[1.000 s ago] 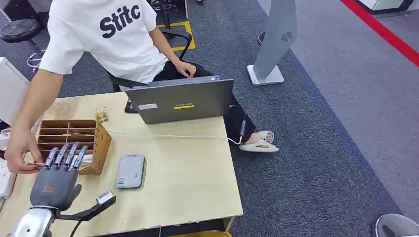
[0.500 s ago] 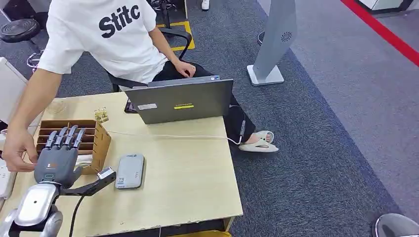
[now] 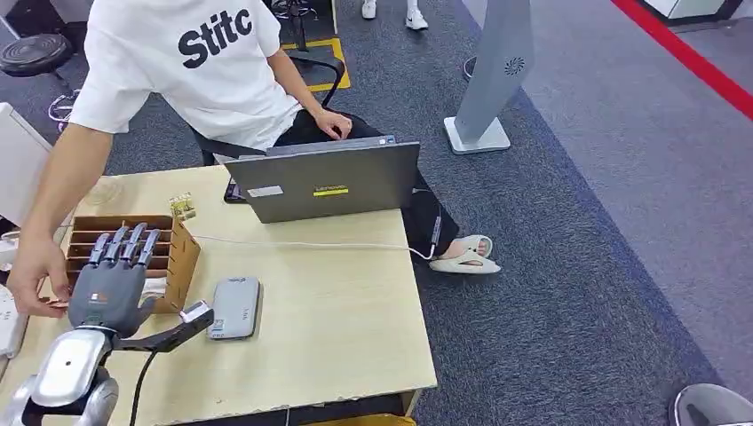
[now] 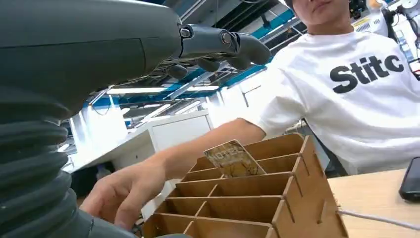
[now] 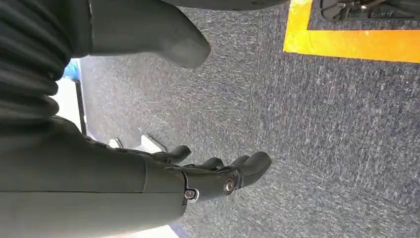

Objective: Pass the card to the sensor for recognition and then transmit it.

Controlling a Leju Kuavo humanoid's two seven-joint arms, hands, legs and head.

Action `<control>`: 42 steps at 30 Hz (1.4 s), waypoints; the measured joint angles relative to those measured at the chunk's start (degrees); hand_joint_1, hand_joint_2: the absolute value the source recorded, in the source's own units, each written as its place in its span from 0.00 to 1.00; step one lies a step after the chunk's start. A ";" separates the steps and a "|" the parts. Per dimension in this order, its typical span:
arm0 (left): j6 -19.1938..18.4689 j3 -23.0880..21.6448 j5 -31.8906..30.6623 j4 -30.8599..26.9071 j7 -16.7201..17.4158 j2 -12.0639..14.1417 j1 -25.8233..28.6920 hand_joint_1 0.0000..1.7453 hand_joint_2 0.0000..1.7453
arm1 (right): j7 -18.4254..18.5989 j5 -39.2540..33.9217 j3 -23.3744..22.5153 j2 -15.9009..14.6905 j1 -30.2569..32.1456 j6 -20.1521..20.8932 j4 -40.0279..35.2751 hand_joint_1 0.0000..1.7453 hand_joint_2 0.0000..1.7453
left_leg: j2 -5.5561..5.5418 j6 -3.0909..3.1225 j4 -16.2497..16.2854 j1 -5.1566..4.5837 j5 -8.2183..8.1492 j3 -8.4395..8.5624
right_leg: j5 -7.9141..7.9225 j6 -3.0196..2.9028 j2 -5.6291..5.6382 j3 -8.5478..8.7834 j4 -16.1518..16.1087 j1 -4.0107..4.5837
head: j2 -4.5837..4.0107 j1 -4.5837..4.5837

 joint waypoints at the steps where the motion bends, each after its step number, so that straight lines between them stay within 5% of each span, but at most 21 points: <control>1: 0.02 -0.02 -0.02 -0.06 0.02 -0.07 0.01 0.00 1.00 | 0.00 0.02 0.00 0.00 0.00 0.00 0.00 0.00 1.00 | 0.00 0.00 0.00 0.00 0.00 0.00 | 0.00 0.00 0.00 0.00 0.00 0.00 | 0.00 0.02; 6: 0.44 -0.04 0.02 -0.44 0.22 -0.26 0.76 0.00 1.00 | 0.00 0.15 0.13 0.00 0.01 0.02 0.00 0.00 1.00 | 0.00 0.00 0.00 0.00 0.00 0.00 | 0.00 0.00 0.00 0.00 0.00 0.00 | 0.00 0.00; 11: -3.54 -0.07 0.59 -0.74 -1.12 1.47 2.67 0.00 1.00 | -0.02 0.61 0.44 -0.04 0.05 0.15 0.00 0.00 1.00 | 0.02 0.00 -0.01 0.02 0.00 -0.01 | -0.01 0.00 0.02 -0.01 0.00 0.01 | 0.00 0.00; 42: -4.63 -2.36 1.75 -3.19 -1.01 5.07 6.33 0.00 1.00 | 0.00 0.68 1.01 -0.22 0.04 0.20 0.00 0.00 1.00 | 0.01 0.00 -0.01 0.01 0.00 -0.02 | 0.00 0.00 0.00 0.00 0.00 0.00 | 0.00 0.02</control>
